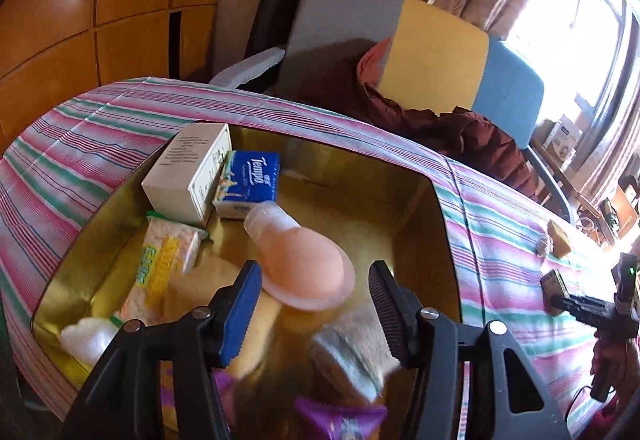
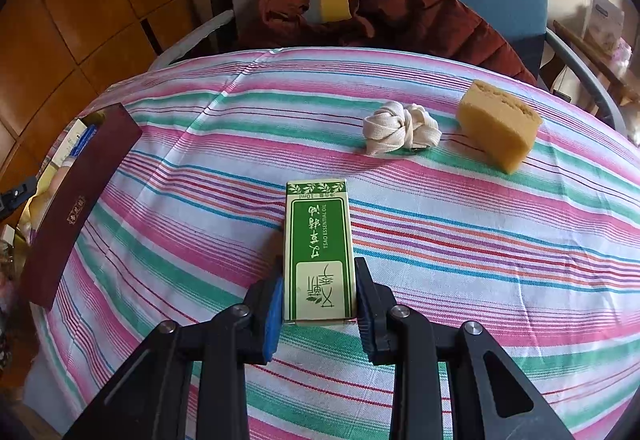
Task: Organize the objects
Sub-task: 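Release the pink puff into the tray with the left gripper while the right holds the box, then carry the green box into the gold tray and open the right gripper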
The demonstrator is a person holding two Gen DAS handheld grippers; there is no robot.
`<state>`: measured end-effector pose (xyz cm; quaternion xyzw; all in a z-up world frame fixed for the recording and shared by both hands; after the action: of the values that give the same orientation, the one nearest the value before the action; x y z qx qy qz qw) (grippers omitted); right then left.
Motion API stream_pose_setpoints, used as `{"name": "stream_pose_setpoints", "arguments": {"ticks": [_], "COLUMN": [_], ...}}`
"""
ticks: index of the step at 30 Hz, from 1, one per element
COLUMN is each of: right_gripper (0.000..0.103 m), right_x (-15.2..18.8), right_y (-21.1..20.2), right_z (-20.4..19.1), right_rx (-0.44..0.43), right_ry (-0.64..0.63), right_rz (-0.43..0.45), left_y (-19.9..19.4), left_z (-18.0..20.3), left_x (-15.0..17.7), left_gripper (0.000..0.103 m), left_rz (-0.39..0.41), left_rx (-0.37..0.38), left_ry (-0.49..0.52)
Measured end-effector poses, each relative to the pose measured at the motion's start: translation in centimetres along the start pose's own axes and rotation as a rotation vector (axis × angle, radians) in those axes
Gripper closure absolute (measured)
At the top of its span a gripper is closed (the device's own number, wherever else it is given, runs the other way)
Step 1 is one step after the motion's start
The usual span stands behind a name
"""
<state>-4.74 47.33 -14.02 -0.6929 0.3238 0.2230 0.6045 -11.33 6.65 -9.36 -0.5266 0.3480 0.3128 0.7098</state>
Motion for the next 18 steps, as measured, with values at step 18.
{"name": "stream_pose_setpoints", "arguments": {"ticks": [18], "right_gripper": [0.072], "right_x": [-5.0], "right_y": [-0.4], "right_z": [-16.2], "right_rx": [-0.306], "right_ry": [0.029], "right_rz": [0.012], "left_y": [-3.8], "left_z": [0.2], "left_x": [4.0], "left_gripper": [0.043], "left_rz": [0.021], "left_rx": [0.081], "left_ry": [-0.037]}}
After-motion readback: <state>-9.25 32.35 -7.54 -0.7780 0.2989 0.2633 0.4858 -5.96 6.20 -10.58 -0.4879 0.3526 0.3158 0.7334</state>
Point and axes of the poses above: each gripper's, at about its wrist camera, not at the fingertips, and y roughly the way its jaws point, z to its right, x to its underside, the point moved 3 cm from there along y, roughly the way its jaws point, and after that the axes turned 13 degrees about z, right-handed, at the moved point
